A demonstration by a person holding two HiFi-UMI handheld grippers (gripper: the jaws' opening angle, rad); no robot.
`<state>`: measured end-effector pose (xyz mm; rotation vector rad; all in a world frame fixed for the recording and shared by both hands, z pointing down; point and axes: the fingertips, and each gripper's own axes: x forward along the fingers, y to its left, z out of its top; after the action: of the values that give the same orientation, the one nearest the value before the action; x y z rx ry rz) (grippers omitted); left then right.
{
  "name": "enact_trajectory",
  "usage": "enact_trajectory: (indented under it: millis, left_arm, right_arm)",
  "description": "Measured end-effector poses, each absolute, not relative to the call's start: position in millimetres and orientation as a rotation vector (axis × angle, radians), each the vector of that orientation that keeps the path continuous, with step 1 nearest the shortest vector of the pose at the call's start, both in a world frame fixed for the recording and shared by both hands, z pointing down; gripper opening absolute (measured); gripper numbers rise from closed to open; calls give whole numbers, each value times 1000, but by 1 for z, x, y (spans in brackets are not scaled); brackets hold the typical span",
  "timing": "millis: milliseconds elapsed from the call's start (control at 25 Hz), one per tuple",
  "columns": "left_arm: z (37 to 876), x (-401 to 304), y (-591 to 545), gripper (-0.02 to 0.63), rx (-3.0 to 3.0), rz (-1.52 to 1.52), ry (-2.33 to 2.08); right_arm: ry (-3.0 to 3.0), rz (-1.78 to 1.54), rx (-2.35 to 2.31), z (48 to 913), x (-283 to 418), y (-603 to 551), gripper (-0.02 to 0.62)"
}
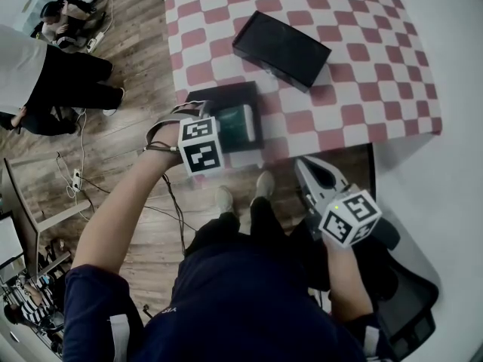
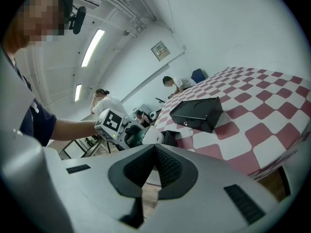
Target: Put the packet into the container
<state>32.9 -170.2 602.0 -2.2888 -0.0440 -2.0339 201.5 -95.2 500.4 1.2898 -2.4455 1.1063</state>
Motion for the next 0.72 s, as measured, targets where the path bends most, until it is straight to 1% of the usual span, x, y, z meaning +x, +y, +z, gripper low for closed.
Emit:
enact_trajectory:
  millis: [720]
  left_arm:
    - [602, 38, -169, 446, -2311, -2034, -71]
  right_arm:
    - [-2442, 1120, 1282, 505, 208, -89, 17]
